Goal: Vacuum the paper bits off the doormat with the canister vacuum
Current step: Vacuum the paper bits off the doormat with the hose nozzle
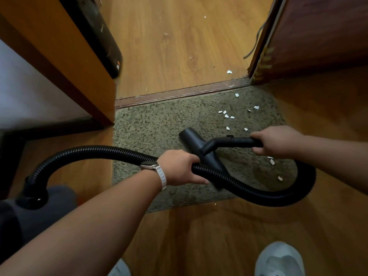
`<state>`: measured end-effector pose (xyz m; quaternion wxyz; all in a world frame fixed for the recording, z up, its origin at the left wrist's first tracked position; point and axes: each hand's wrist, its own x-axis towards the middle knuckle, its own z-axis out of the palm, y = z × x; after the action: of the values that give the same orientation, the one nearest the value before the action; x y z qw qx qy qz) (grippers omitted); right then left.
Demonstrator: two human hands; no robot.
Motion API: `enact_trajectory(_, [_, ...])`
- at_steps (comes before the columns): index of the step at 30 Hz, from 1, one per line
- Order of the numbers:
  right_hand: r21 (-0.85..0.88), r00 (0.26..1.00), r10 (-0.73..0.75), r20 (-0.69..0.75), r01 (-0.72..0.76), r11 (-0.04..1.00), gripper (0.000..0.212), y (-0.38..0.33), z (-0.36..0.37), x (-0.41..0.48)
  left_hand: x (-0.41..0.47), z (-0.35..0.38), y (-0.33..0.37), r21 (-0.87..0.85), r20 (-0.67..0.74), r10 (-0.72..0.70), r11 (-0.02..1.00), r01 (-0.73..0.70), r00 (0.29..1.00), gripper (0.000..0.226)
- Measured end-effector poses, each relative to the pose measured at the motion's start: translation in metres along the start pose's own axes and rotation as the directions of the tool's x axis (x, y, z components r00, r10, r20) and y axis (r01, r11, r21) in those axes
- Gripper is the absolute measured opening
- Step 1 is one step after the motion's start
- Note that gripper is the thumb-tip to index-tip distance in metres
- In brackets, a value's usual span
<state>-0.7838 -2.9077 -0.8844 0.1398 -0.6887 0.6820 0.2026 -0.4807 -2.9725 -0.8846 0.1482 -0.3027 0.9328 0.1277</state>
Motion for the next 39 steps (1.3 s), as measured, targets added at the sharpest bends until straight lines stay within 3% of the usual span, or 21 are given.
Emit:
enact_trajectory(8, [-0.037,0.994,-0.105,0.014,0.105,0.994,0.018,0.005,0.016,-0.004,-0.011,0.025,0.016,-0.014,0.108,0.053,0.999,-0.052,0.993,0.063])
enact_trajectory(18, [0.087,0.989,0.074,0.125,-0.085,0.993,0.016,0.049,0.009,-0.021,-0.010,0.036,0.039,-0.064,0.173,0.062,0.997,-0.051,0.983,0.064])
enact_trajectory(27, [0.023,0.993,-0.067,0.101,0.065,0.998,0.014,0.008,0.012,-0.013,-0.008,0.037,0.035,-0.043,0.130,0.089,0.996,-0.084,0.988,0.055])
enact_trajectory(39, [0.127,0.987,0.122,0.106,-0.135,0.983,0.015,0.049,0.001,0.001,0.041,0.016,0.009,-0.048,0.082,0.068,0.997,-0.065,0.994,0.063])
